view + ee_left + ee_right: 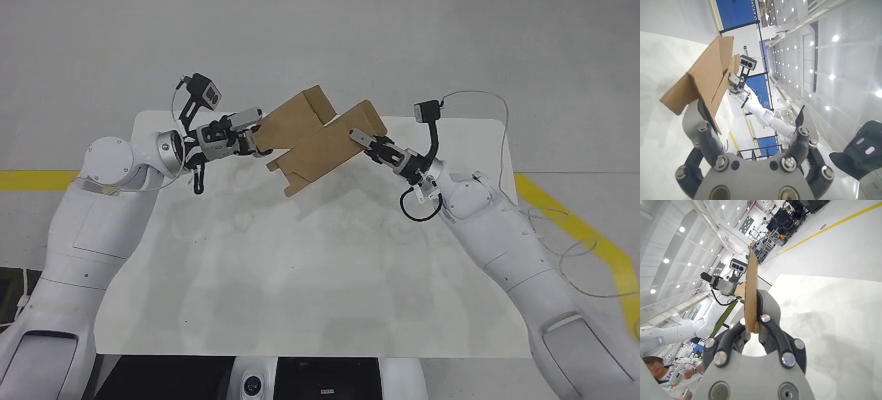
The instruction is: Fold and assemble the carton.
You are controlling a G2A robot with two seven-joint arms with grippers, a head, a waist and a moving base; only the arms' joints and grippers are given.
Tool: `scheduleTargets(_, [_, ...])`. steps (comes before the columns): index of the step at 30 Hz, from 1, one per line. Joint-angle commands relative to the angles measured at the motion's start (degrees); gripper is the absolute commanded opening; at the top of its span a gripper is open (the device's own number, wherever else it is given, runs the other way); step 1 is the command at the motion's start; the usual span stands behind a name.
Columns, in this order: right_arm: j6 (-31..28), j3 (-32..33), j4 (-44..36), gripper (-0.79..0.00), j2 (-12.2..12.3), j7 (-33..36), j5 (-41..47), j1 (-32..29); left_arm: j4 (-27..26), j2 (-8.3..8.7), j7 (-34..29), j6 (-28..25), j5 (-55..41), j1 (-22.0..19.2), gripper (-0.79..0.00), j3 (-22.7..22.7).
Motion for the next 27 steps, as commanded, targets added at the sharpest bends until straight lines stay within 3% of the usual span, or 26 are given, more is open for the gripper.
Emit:
scheduleTargets(1, [-0.01,0.16,0.06,-0.785,-0.24,0.21,-0.11,0.00,0.34,-0.16,0.92,-0.37,1.23,-0.14,0.000,0.30])
scheduleTargets(11, [-0.13,1.26,0.06,-0.785,-1.15,1.38,-0.37,-0.42,1.87,-0.87,2.74,-0.30,2.01,-0.55,0.000,0.69])
scheduleTargets(20, [-0.05,2.66,0.70,-0.785,-1.65,1.98,-1.38,-0.87,2.84,-1.06,3.45,-0.19,4.86,-0.41,-0.283,0.46])
scheduleTargets(27, [0.14,3.60,0.80,-0.785,-2.02,2.31,-2.36,-1.17,3.31,-1.10,3.26,0.18,7.00,-0.23,-0.397,0.21])
